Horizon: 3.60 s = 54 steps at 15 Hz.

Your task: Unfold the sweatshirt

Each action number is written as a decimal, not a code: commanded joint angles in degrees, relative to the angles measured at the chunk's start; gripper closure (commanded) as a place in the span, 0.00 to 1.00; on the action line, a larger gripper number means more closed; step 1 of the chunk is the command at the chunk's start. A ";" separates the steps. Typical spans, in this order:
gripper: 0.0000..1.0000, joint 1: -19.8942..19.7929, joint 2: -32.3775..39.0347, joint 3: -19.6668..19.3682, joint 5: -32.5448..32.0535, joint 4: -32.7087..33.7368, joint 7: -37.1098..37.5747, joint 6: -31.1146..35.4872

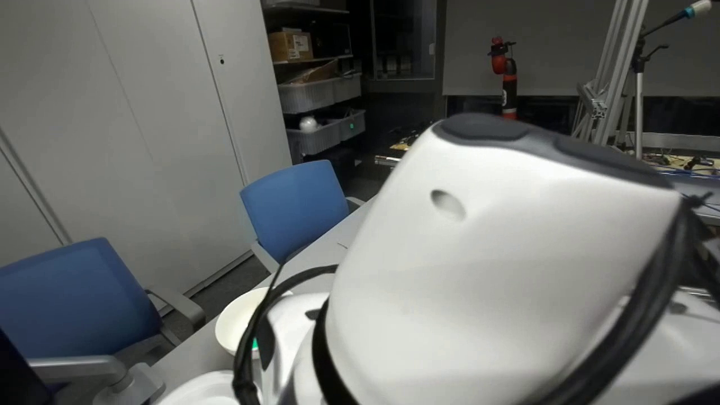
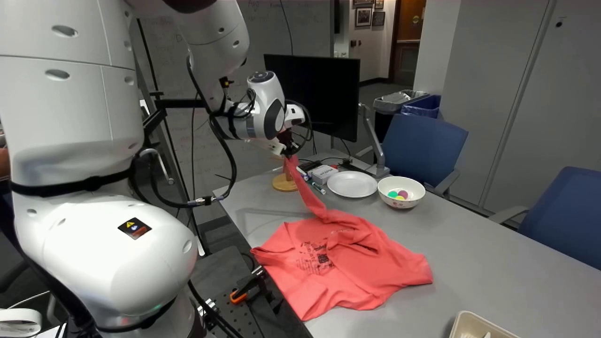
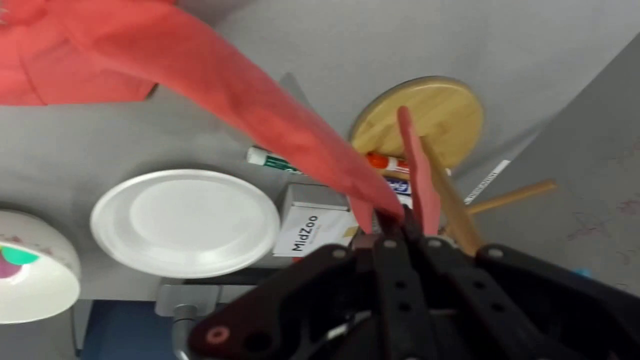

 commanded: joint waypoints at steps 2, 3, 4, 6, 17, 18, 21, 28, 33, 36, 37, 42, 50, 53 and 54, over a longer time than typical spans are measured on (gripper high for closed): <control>0.83 -3.32 1.24 8.96 4.99 2.23 -6.42 1.11; 0.71 -3.82 1.63 10.08 5.40 2.66 -7.40 0.88; 0.65 -4.31 1.89 10.89 5.58 2.72 -8.39 0.80; 0.49 -5.51 2.53 12.13 5.85 3.08 -9.93 0.61; 0.00 -14.81 5.16 16.95 5.79 3.19 -16.48 -1.01; 0.00 -17.20 5.80 18.35 6.00 3.10 -17.78 -1.53; 0.00 -23.15 7.07 19.78 5.46 2.37 -19.76 -3.81; 0.00 -26.43 8.57 12.91 7.00 1.81 -25.63 -11.27; 0.00 -24.05 10.16 2.68 3.01 1.00 -24.18 -12.45; 0.00 -21.75 12.68 -4.07 -1.11 2.36 -22.34 -11.00; 0.00 -20.97 13.59 -5.98 -2.30 3.05 -21.76 -10.74; 0.00 -18.35 17.75 -10.62 -4.34 6.85 -19.58 -10.35; 0.37 -16.71 20.92 -12.00 -3.69 7.95 -18.12 -10.95; 0.61 -16.81 21.19 -12.31 -3.52 7.82 -17.73 -10.81; 0.69 -16.74 21.18 -12.49 -3.51 7.72 -17.54 -10.74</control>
